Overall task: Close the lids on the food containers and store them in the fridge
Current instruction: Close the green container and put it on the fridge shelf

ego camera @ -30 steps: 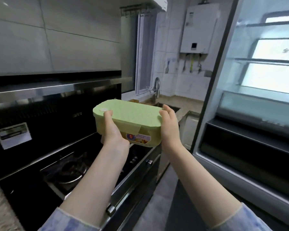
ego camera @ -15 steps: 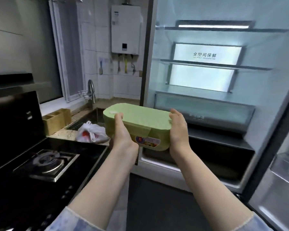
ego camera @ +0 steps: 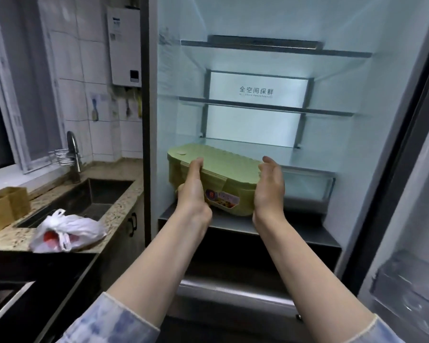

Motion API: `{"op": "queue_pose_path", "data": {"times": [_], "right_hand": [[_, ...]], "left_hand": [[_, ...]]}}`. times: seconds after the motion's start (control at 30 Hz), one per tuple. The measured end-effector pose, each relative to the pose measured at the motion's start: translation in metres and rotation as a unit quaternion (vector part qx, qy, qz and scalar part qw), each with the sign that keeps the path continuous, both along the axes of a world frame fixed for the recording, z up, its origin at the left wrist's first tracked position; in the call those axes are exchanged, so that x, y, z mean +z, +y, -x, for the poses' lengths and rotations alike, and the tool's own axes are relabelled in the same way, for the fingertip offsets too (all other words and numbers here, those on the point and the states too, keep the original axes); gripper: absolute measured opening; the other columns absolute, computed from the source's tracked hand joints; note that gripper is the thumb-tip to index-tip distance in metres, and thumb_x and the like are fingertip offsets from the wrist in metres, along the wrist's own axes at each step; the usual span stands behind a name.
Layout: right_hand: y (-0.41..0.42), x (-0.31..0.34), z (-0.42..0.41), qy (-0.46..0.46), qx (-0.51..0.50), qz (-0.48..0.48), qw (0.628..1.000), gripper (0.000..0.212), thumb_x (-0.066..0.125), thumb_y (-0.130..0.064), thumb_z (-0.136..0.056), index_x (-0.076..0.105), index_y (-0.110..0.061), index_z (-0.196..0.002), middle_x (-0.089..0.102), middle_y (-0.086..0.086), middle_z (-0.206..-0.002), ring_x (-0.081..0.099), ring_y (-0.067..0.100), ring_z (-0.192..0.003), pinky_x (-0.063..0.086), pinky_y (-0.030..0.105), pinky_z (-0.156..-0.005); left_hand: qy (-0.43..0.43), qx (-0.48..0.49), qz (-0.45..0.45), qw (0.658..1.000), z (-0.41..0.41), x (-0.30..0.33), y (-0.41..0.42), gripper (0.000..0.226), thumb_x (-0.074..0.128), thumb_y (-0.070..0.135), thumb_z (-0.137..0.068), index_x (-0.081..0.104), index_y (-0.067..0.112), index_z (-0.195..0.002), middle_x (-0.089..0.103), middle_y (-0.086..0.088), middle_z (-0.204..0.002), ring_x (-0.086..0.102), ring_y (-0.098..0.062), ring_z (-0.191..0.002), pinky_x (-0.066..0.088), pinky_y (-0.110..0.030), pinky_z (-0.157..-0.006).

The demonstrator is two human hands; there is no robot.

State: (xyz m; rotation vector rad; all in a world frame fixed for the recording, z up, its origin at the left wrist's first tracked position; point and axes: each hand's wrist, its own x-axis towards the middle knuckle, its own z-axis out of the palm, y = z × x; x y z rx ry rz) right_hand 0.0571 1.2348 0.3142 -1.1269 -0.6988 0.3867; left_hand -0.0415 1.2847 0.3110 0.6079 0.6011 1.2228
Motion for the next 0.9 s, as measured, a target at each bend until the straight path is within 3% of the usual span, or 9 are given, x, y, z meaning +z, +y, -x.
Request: {"op": "queue_pose_path", "data": {"times": [0.13,0.23,0.33,0.43,0.5,0.57,0.63,0.7,0.9], "right_hand": [[0.018,0.013,-0.018,-0.044,-0.018,-0.005,0.999,0.038,0.044,-0.028,-0.094,0.044,-0.023,-0.132,0.035,0.000,-0.143,0.038,0.011,-0.118,0.029,0.026,-0.094],[0.031,0.019,-0.024,-0.070,-0.034,-0.008,0.997,0.043,0.046,-0.028,-0.093,0.040,-0.021,-0.136,0.026,0.000,-0.144,0.034,0.015,-0.130,0.030,0.028,-0.104],[0.048,0.021,-0.027,-0.085,-0.033,-0.004,0.996,0.044,0.046,-0.030,-0.094,0.039,-0.021,-0.137,0.023,0.000,-0.146,0.031,0.018,-0.135,0.030,0.038,-0.113],[0.068,0.021,-0.026,-0.101,-0.029,0.001,0.994,0.046,0.045,-0.031,-0.095,0.038,-0.022,-0.139,0.022,0.001,-0.148,0.031,0.019,-0.136,0.030,0.041,-0.115],[0.084,0.021,-0.025,-0.125,-0.034,0.003,0.992,0.046,0.046,-0.032,-0.096,0.038,-0.022,-0.140,0.022,0.002,-0.149,0.030,0.019,-0.138,0.029,0.042,-0.115],[0.098,0.022,-0.026,-0.143,-0.034,0.011,0.989,0.046,0.046,-0.032,-0.096,0.038,-0.022,-0.140,0.021,0.003,-0.150,0.030,0.019,-0.138,0.029,0.041,-0.115],[0.111,0.022,-0.030,-0.153,-0.029,0.022,0.988,0.047,0.047,-0.032,-0.096,0.037,-0.023,-0.141,0.022,0.003,-0.149,0.032,0.019,-0.135,0.032,0.038,-0.114],[0.123,0.020,-0.032,-0.160,-0.029,0.032,0.986,0.049,0.049,-0.031,-0.096,0.035,-0.023,-0.142,0.023,0.003,-0.149,0.032,0.018,-0.135,0.032,0.034,-0.113],[0.159,0.014,-0.033,-0.183,-0.056,0.038,0.981,0.056,0.060,-0.033,-0.090,0.039,-0.024,-0.141,0.027,0.003,-0.148,0.034,0.015,-0.134,0.031,0.030,-0.113]], "left_hand": [[0.041,-0.037,-0.057,0.997,-0.026,0.012,0.024,0.057,0.066,0.044,-0.081,0.055,0.012,-0.126,0.066,-0.012,-0.121,0.064,-0.029,-0.109,0.052,-0.046,-0.095],[0.050,-0.059,-0.105,0.991,-0.036,0.020,0.046,0.056,0.062,0.044,-0.085,0.053,0.010,-0.128,0.066,-0.011,-0.117,0.064,-0.024,-0.100,0.052,-0.034,-0.078],[0.055,-0.063,-0.135,0.987,-0.042,0.027,0.072,0.049,0.056,0.045,-0.089,0.055,0.012,-0.126,0.067,-0.007,-0.109,0.063,-0.016,-0.091,0.049,-0.029,-0.081],[0.073,-0.052,-0.129,0.988,-0.049,0.028,0.099,0.034,0.050,0.046,-0.092,0.062,0.016,-0.103,0.066,0.001,-0.078,0.058,-0.006,-0.062,0.044,-0.022,-0.062],[0.096,-0.046,-0.123,0.987,-0.054,0.028,0.119,0.034,0.045,0.049,-0.093,0.060,0.020,-0.084,0.056,0.003,-0.063,0.049,-0.005,-0.050,0.040,-0.020,-0.058],[0.116,-0.052,-0.131,0.983,-0.057,0.027,0.138,0.037,0.041,0.052,-0.093,0.060,0.020,-0.090,0.058,-0.002,-0.080,0.053,-0.011,-0.068,0.043,-0.025,-0.072],[0.149,-0.053,-0.142,0.977,-0.059,0.029,0.153,0.045,0.039,0.055,-0.092,0.058,0.018,-0.111,0.062,-0.004,-0.108,0.058,-0.016,-0.095,0.044,-0.029,-0.085],[0.176,-0.051,-0.150,0.972,-0.061,0.030,0.165,0.057,0.036,0.057,-0.092,0.051,0.017,-0.130,0.057,-0.004,-0.129,0.057,-0.018,-0.114,0.046,-0.028,-0.086],[0.259,-0.045,-0.152,0.953,-0.063,0.032,0.201,0.068,0.024,0.060,-0.094,0.031,0.015,-0.146,0.038,-0.009,-0.148,0.044,-0.025,-0.130,0.038,-0.042,-0.111]]}}
